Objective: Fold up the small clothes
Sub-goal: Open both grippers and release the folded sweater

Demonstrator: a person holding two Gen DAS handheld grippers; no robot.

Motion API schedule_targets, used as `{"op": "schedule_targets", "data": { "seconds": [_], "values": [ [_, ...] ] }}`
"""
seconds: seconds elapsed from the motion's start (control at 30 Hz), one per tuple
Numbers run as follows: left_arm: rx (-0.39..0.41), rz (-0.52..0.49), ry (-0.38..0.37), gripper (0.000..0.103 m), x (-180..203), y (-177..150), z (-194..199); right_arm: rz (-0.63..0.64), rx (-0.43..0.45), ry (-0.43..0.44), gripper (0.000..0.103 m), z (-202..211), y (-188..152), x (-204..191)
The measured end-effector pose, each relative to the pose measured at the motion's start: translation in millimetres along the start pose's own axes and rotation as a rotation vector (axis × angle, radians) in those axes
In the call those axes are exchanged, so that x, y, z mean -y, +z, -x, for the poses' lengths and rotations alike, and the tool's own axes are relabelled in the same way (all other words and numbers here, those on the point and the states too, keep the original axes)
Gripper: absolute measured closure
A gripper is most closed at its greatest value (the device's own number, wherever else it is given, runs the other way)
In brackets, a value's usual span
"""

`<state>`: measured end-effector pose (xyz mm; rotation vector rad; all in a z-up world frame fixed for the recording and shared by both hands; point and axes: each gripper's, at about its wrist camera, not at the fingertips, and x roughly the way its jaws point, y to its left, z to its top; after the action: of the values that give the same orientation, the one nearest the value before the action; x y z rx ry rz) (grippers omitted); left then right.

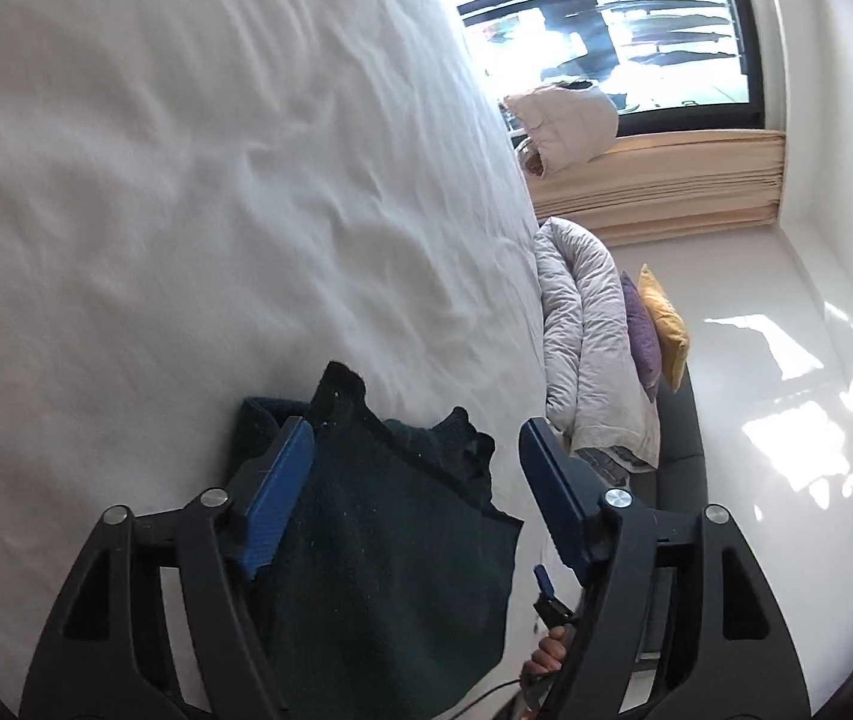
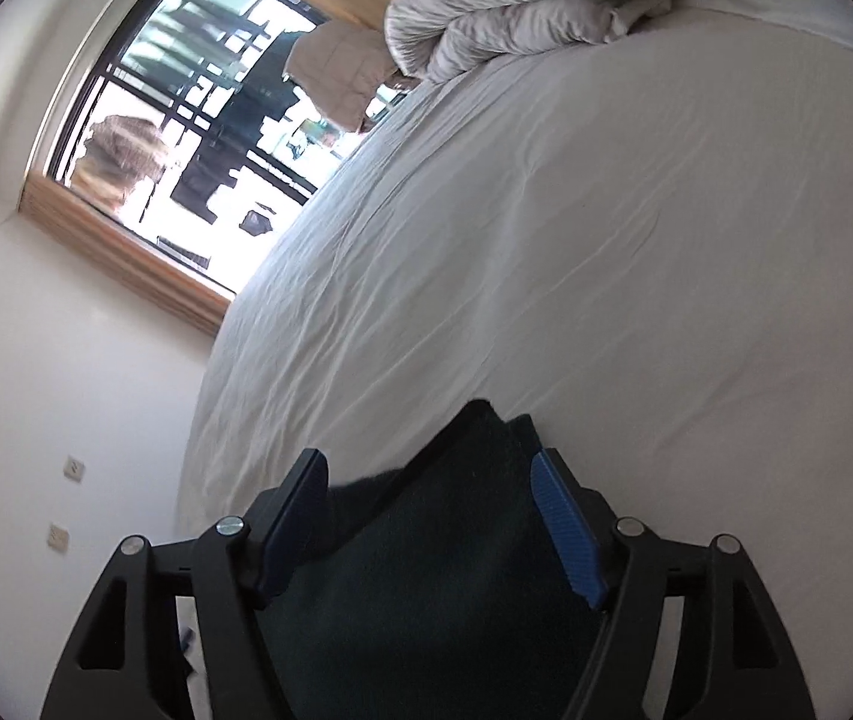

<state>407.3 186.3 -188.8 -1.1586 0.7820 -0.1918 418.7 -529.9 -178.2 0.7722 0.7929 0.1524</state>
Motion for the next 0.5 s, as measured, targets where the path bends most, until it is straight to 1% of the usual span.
{"op": "schedule_targets", "data": {
  "seconds": [0.03, 0.1, 0.13, 0.2, 0.33, 0.37, 0.43, 0.5],
  "values": [
    [0.013, -0.052, 0.027, 0.026, 8, -3, 12, 0.061, -0.018, -0.019, 0.029, 1, -4, -7],
    [0.013, -0.163, 0.085, 0.025, 20, -17, 28, 0.147, -0.04, -0.027, 0.029, 4, -10, -15],
    [0.002, -0.202, 0.108, 0.025, 22, -27, 33, 0.168, -0.053, -0.019, 0.029, 2, -11, -20],
    [-0.014, -0.235, 0.135, 0.025, 18, -44, 37, 0.185, -0.076, -0.019, 0.029, -1, -9, -21],
    [-0.079, -0.258, 0.179, 0.026, 3, -77, 23, 0.207, -0.108, -0.058, 0.029, -12, -8, -20],
    [-0.091, -0.279, 0.184, 0.026, 4, -81, 17, 0.213, -0.115, -0.072, 0.029, -16, -9, -18],
    [-0.073, -0.346, 0.232, 0.026, 10, -81, 13, 0.222, -0.12, -0.099, 0.029, -22, -10, -16],
    [-0.051, -0.429, 0.277, 0.03, 21, -77, 2, 0.205, -0.114, -0.115, 0.029, -24, -11, -12]
  ]
}}
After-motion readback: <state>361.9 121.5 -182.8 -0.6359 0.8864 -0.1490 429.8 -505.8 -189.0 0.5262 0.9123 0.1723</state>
